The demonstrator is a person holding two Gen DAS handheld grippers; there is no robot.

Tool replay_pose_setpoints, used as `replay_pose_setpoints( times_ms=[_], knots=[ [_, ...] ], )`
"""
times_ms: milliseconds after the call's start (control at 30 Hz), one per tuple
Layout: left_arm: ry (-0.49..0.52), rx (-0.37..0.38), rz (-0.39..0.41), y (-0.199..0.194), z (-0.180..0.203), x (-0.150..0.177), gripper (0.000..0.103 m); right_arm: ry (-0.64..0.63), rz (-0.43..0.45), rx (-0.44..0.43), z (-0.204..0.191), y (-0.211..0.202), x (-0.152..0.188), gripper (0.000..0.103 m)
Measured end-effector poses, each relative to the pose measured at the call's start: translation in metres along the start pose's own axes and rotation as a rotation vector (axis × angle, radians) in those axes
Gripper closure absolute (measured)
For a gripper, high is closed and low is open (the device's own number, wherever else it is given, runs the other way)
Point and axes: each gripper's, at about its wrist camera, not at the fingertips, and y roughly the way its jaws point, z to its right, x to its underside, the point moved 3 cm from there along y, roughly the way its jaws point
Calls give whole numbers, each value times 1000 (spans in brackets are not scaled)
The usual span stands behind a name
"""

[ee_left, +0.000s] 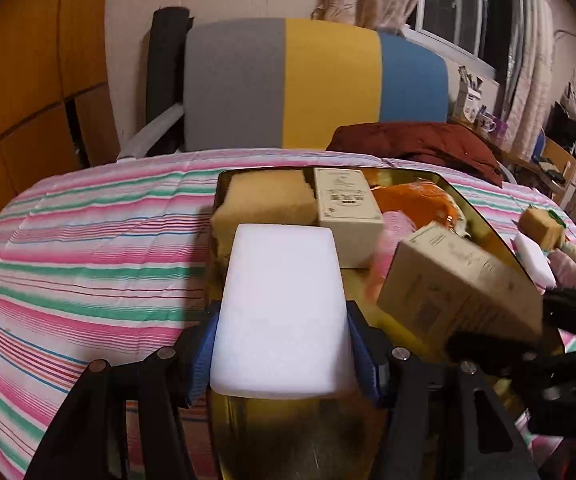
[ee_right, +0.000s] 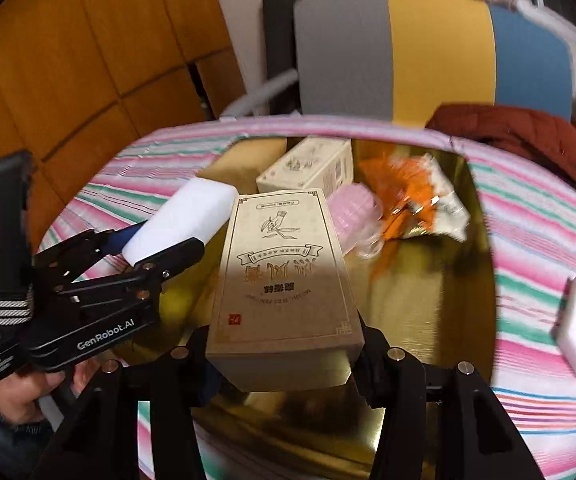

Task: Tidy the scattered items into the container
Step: 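Carry the foam block and cream box into the gold tray and release both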

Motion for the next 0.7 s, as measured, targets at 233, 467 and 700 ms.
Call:
replay_pose_setpoints(
  times_ms=[233,467,700],
  knots=[
    [-48,46,-4,2,-3,1,42,104,-66,-112,-2,29,-5,47],
    [-81,61,49,-14,-8,2,40,134,-6,-164,8,3,1,29],
    [-129,51,111,-38,-16,9,40,37,-5,-144,4,-14,16,43]
  ],
)
